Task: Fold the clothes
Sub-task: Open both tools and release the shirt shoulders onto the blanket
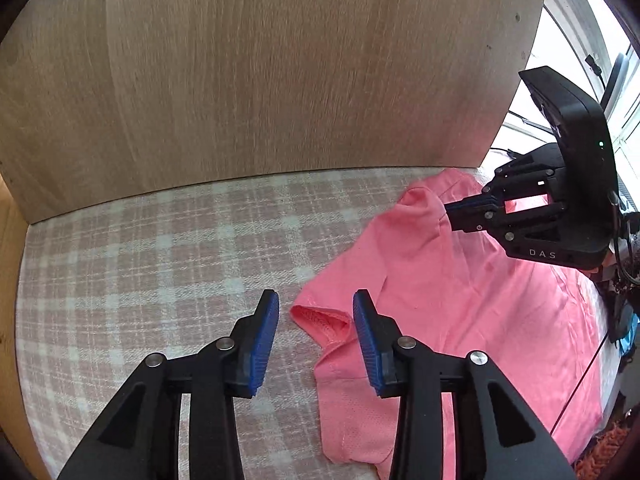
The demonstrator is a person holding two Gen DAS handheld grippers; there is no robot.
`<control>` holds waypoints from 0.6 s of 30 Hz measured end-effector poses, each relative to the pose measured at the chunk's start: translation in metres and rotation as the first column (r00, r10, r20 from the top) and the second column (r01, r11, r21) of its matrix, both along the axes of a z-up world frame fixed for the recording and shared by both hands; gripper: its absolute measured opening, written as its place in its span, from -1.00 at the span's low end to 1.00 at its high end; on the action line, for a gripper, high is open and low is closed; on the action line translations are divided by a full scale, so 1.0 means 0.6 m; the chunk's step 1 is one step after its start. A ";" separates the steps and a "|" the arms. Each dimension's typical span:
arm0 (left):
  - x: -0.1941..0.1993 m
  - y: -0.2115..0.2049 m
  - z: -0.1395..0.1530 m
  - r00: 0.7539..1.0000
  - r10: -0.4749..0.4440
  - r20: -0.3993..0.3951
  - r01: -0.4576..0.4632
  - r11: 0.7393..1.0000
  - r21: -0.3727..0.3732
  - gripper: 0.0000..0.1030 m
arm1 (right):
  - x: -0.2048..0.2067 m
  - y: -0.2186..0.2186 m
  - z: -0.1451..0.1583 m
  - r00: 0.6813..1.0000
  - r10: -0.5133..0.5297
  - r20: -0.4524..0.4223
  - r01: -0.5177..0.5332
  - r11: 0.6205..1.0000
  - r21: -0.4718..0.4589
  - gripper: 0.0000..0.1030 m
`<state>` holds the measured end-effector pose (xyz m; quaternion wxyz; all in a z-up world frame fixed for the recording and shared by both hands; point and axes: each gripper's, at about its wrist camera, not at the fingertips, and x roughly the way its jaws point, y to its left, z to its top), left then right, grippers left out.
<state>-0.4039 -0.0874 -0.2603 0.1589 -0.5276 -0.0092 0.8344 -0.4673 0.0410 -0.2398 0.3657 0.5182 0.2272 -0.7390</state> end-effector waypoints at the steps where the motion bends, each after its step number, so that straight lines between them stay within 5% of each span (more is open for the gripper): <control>1: -0.005 0.005 -0.007 1.000 -0.009 0.010 0.009 1.000 -0.010 -0.44 | -0.001 -0.004 -0.005 1.000 -0.003 0.002 0.003 1.000 0.001 -0.91; 2: -0.010 0.010 -0.014 1.000 -0.018 0.021 0.018 1.000 -0.020 -1.00 | -0.001 -0.008 -0.011 1.000 -0.007 0.005 0.007 1.000 0.003 -0.91; 6: -0.022 -0.010 -0.024 0.997 0.074 0.007 -0.074 0.995 -0.064 -0.99 | -0.008 0.002 -0.018 1.000 -0.027 0.002 0.027 1.000 0.009 -0.90; 10: -0.020 -0.057 -0.001 0.981 0.192 -0.038 -0.192 0.981 -0.014 -0.98 | -0.013 0.017 -0.019 0.999 -0.045 -0.010 0.046 0.999 0.014 -0.85; 12: -0.020 -0.054 0.000 0.984 0.173 -0.037 -0.174 0.983 -0.051 -0.92 | -0.011 0.021 -0.012 0.999 -0.043 -0.018 0.043 0.999 0.002 -0.85; 14: -0.020 -0.052 0.005 0.986 0.156 -0.055 -0.160 0.983 -0.086 -0.59 | -0.005 0.025 -0.003 0.999 -0.033 -0.018 0.033 0.999 -0.027 -0.85; 18: -0.035 -0.040 0.005 0.986 0.162 -0.042 -0.163 0.987 -0.019 -0.53 | 0.005 0.015 0.001 1.000 -0.001 -0.027 -0.001 0.999 -0.049 -0.75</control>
